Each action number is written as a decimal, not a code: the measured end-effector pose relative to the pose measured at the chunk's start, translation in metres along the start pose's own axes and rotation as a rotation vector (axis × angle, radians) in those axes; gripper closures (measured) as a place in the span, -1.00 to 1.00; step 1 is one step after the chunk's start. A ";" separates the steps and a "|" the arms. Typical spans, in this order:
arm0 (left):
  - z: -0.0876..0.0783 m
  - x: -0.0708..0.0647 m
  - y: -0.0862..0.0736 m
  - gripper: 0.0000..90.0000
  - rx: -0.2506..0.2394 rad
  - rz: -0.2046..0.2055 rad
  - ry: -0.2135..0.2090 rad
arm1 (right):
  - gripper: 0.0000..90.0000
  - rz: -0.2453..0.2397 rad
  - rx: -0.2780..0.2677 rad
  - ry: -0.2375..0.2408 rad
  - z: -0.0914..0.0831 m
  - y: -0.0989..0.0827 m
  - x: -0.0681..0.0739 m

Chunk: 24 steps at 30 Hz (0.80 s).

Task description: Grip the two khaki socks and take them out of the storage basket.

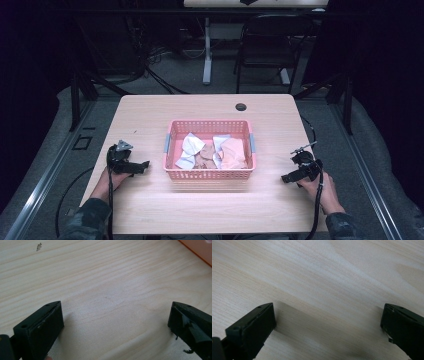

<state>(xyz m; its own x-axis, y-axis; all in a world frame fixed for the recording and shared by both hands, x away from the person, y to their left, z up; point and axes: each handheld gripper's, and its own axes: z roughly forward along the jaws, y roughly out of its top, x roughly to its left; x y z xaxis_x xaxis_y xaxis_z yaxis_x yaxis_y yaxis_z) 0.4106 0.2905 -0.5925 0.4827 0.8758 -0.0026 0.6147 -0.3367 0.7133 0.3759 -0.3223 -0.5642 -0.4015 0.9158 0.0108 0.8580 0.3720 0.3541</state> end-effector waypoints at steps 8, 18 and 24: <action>0.000 0.000 0.000 -1.00 0.000 -0.001 0.000 | -1.00 0.001 -0.001 -0.007 0.000 0.000 0.000; 0.000 0.000 0.000 -1.00 0.001 0.004 -0.003 | -1.00 -0.010 0.038 0.001 0.000 0.004 -0.001; 0.000 0.000 0.000 -1.00 0.001 0.003 -0.003 | -1.00 0.001 0.029 0.028 -0.005 0.007 -0.003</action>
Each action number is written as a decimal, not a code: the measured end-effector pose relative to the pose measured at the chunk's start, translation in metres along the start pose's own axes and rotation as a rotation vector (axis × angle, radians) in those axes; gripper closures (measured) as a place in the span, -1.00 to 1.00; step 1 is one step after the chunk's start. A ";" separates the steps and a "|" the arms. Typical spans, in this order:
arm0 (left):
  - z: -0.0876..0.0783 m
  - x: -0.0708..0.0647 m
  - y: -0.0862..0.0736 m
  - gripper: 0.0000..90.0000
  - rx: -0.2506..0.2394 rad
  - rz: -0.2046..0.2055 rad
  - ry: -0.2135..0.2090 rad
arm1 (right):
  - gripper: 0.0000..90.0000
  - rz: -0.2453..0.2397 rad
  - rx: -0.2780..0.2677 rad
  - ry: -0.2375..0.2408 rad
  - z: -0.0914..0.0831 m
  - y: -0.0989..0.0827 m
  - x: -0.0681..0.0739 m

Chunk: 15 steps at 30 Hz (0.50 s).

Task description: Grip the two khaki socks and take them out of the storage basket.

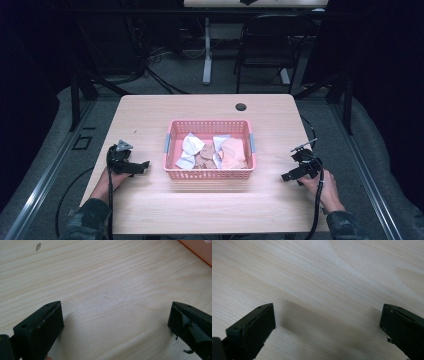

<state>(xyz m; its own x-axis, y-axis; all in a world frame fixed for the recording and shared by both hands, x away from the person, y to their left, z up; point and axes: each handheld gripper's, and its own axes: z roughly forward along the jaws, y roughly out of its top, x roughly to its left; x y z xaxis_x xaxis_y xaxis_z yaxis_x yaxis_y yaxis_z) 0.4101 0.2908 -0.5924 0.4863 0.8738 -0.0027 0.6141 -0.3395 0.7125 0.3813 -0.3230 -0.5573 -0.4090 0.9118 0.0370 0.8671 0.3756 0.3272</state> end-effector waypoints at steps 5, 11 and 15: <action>0.000 0.000 0.000 -1.00 0.001 0.001 -0.001 | -1.00 -0.028 -0.016 -0.015 -0.010 0.004 0.004; 0.000 0.000 0.000 -1.00 0.000 0.003 -0.002 | -1.00 -0.049 -0.041 -0.021 -0.022 0.009 0.008; 0.000 0.001 0.000 -1.00 0.002 0.005 -0.003 | -1.00 -0.056 -0.066 0.001 -0.032 0.014 0.011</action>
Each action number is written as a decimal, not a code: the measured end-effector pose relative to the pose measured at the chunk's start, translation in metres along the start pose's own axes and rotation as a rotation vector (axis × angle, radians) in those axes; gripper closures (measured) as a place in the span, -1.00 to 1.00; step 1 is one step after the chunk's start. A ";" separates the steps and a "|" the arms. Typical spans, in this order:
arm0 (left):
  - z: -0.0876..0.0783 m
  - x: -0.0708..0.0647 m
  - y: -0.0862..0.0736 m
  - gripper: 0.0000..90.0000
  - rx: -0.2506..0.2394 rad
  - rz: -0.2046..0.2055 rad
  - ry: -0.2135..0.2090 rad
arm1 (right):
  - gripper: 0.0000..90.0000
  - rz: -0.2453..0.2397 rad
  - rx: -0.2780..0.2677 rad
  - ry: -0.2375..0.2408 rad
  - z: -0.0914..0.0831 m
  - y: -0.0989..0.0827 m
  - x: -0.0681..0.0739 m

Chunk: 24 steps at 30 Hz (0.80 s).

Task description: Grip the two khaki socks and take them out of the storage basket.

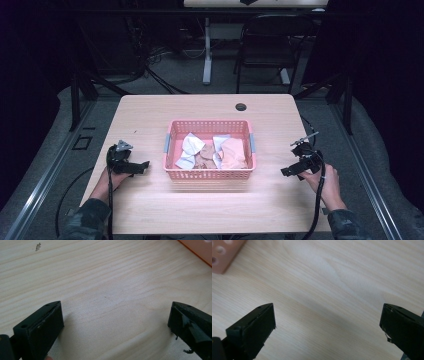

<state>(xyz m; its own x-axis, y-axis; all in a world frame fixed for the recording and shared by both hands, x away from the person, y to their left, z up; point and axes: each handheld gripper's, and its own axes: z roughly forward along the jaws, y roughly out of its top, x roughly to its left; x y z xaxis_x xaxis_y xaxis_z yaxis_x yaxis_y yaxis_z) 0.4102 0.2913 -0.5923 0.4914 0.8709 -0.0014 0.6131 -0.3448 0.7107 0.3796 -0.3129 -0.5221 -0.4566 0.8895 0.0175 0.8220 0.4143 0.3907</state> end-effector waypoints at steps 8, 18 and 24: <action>0.000 0.000 0.000 -1.00 -0.002 -0.003 0.003 | -1.00 -0.006 -0.087 0.028 -0.026 0.014 0.009; 0.000 0.000 0.000 -1.00 -0.003 -0.004 0.006 | -1.00 -0.036 -0.154 0.067 -0.053 0.035 0.027; -0.001 -0.001 0.000 -1.00 0.000 -0.006 0.002 | -1.00 -0.053 -0.185 0.084 -0.061 0.050 0.039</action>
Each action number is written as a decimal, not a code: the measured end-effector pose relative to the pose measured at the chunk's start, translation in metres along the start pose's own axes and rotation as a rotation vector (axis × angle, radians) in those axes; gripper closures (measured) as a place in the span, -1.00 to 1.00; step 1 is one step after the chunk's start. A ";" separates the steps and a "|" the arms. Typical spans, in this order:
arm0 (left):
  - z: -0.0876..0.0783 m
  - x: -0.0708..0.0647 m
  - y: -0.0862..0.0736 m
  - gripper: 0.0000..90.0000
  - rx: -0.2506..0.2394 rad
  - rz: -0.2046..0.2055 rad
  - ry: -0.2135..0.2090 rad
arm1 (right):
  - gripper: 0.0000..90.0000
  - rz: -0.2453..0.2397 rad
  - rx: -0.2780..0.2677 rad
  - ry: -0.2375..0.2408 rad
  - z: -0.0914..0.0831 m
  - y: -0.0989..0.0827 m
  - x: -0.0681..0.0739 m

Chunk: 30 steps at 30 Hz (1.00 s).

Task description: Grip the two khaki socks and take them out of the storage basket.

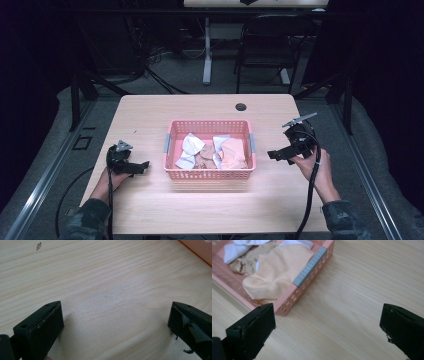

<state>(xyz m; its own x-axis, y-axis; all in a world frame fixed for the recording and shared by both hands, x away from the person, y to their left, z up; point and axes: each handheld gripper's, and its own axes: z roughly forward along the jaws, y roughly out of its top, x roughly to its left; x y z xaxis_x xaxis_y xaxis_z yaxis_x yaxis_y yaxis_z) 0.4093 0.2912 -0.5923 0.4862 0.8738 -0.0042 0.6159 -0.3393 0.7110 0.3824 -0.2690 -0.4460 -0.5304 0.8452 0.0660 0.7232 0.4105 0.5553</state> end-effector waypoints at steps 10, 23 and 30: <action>0.000 0.000 0.000 -1.00 0.000 0.000 0.000 | -1.00 -0.039 0.000 0.037 0.003 0.026 0.022; 0.000 0.000 0.000 -1.00 0.000 0.004 0.001 | -1.00 -0.097 0.015 0.080 0.027 0.056 0.053; 0.000 0.000 0.000 -1.00 0.000 0.004 0.001 | -1.00 -0.100 0.027 0.098 0.041 0.064 0.063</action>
<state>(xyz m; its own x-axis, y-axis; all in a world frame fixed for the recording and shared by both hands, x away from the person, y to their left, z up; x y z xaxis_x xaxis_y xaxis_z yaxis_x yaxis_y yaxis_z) 0.4092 0.2914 -0.5922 0.4883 0.8727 -0.0007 0.6140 -0.3430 0.7109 0.4139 -0.1754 -0.4405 -0.6400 0.7628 0.0930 0.6757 0.5010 0.5408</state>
